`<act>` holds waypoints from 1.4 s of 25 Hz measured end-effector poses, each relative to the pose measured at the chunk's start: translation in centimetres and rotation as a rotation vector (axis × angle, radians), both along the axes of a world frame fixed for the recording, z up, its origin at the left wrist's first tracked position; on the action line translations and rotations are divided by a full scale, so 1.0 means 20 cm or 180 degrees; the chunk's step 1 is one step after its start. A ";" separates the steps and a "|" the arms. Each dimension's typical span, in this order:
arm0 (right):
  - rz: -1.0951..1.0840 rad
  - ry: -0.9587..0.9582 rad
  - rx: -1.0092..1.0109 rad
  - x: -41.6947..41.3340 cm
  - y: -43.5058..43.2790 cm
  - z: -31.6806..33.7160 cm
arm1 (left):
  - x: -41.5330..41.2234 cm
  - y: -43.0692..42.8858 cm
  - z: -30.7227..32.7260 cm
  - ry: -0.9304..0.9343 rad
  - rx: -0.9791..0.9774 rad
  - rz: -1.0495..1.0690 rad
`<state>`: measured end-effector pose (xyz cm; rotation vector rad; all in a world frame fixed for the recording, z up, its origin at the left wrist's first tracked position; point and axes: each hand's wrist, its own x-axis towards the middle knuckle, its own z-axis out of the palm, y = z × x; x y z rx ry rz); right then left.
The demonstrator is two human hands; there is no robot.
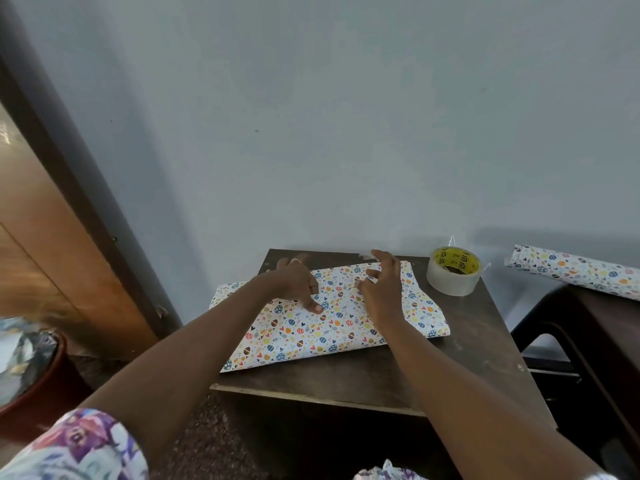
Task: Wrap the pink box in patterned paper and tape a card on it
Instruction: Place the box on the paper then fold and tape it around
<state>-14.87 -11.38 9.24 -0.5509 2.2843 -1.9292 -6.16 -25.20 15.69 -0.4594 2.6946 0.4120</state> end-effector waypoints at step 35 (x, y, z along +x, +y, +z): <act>0.2256 0.0552 0.2679 -0.06 -0.27 0.25 | -0.01 -0.19 -0.14 0.0778 0.0011 0.0347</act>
